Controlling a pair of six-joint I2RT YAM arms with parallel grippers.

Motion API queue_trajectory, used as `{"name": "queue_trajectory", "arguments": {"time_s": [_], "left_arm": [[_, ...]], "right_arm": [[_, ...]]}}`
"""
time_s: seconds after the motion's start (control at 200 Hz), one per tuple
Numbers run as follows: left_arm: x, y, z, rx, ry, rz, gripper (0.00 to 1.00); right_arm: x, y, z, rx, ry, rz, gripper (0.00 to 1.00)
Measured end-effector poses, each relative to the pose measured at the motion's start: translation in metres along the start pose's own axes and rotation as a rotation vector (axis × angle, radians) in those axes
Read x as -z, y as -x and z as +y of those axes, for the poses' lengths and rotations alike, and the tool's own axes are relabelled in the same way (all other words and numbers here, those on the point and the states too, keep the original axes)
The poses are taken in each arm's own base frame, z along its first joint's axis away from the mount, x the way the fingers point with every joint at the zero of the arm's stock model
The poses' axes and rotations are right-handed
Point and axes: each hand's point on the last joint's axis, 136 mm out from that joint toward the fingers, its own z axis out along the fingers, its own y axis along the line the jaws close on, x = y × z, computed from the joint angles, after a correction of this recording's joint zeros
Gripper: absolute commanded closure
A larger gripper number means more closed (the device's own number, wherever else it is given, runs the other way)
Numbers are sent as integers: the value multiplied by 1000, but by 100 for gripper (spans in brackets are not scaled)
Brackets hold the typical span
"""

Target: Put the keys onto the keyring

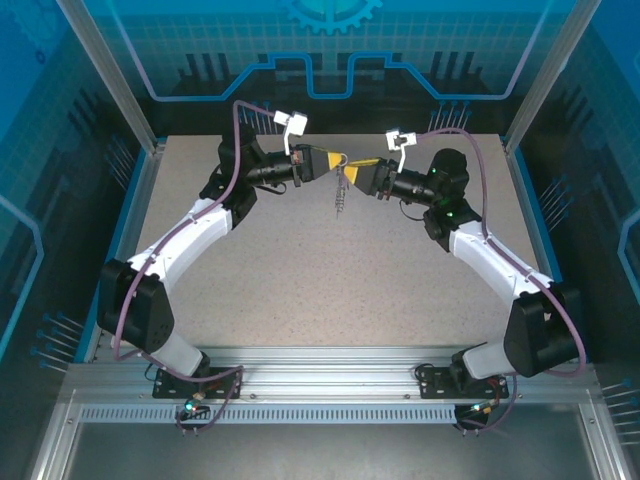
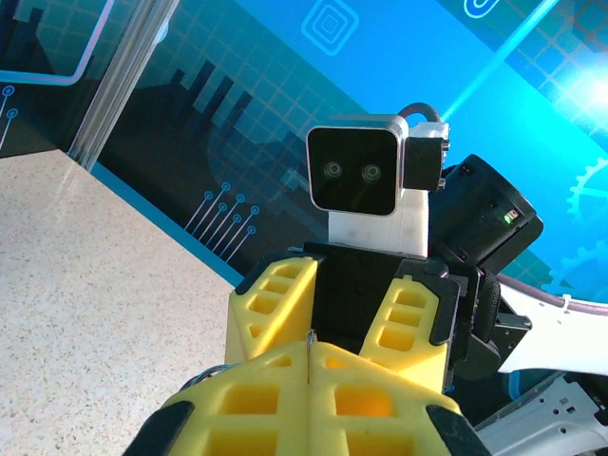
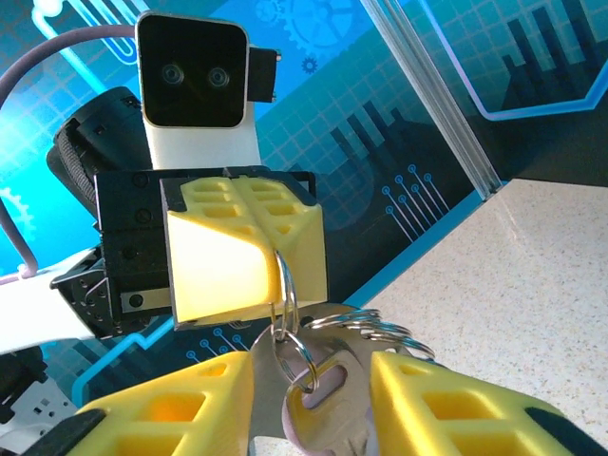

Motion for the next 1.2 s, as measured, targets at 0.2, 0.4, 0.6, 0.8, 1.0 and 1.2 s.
{"name": "queue_trajectory", "arguments": {"time_s": [0.2, 0.4, 0.6, 0.8, 1.0, 1.2], "left_arm": [[0, 2, -1, -6, -1, -7, 100], [0, 2, -1, -2, -2, -8, 100], [0, 3, -1, 0, -1, -11, 100], [0, 3, -1, 1, -2, -11, 100], [-2, 2, -2, 5, 2, -14, 100], [-2, 4, 0, 7, 12, -23, 100]], "right_arm": [[0, 2, 2, 0, 8, -10, 86], [1, -2, 0, -3, 11, -12, 63], [0, -12, -5, -19, -2, 5, 59], [0, -17, -10, -22, -20, 10, 61], [-2, -18, -8, -16, -18, 12, 66], [-4, -20, -7, -7, -16, 18, 79]]}}
